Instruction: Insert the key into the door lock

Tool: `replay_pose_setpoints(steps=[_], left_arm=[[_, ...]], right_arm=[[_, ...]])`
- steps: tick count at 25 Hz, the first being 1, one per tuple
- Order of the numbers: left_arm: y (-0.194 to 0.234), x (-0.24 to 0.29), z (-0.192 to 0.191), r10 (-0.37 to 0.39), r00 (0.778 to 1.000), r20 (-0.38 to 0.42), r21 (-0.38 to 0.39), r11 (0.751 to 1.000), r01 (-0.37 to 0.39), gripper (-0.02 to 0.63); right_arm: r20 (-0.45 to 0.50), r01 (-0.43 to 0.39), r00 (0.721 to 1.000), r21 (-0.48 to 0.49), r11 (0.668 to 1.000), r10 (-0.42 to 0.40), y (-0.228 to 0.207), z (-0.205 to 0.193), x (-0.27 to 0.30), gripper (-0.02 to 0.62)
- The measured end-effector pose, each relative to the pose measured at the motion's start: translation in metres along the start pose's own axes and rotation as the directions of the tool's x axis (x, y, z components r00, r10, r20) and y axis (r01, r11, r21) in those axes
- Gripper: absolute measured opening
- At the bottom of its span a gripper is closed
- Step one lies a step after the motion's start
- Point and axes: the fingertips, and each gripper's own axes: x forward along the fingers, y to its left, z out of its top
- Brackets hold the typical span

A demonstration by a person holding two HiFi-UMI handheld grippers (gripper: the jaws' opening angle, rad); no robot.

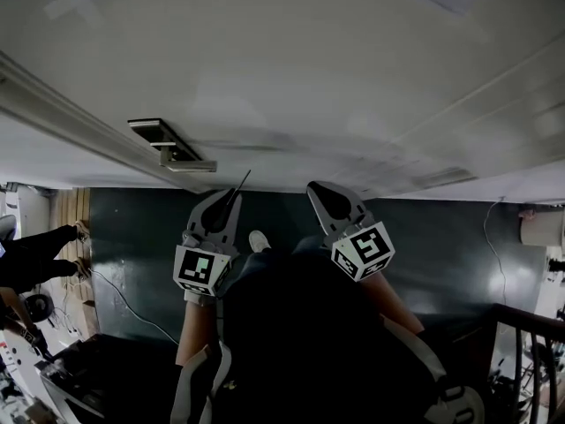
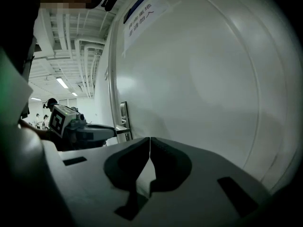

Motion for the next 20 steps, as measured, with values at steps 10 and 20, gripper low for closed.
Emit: replay_pose_setpoints(steps=[10,20], left_arm=[[0.072,-0.058,-0.011,0.117,0.992,0.052,-0.217,0.971,-0.103,0.029],[0.122,-0.111,-0.032,0.306,0.943,0.128,-0.451,0.865,-0.22,0.029]], right_arm=[[-0.045,-0.114,0.993,-0.047,0.992,0.112,0.047,0.012,0.068,0.018],[-0.135,-0.283,0.954,-0.109,0.953,0.268,0.088,0.015,0.118,0.018]])
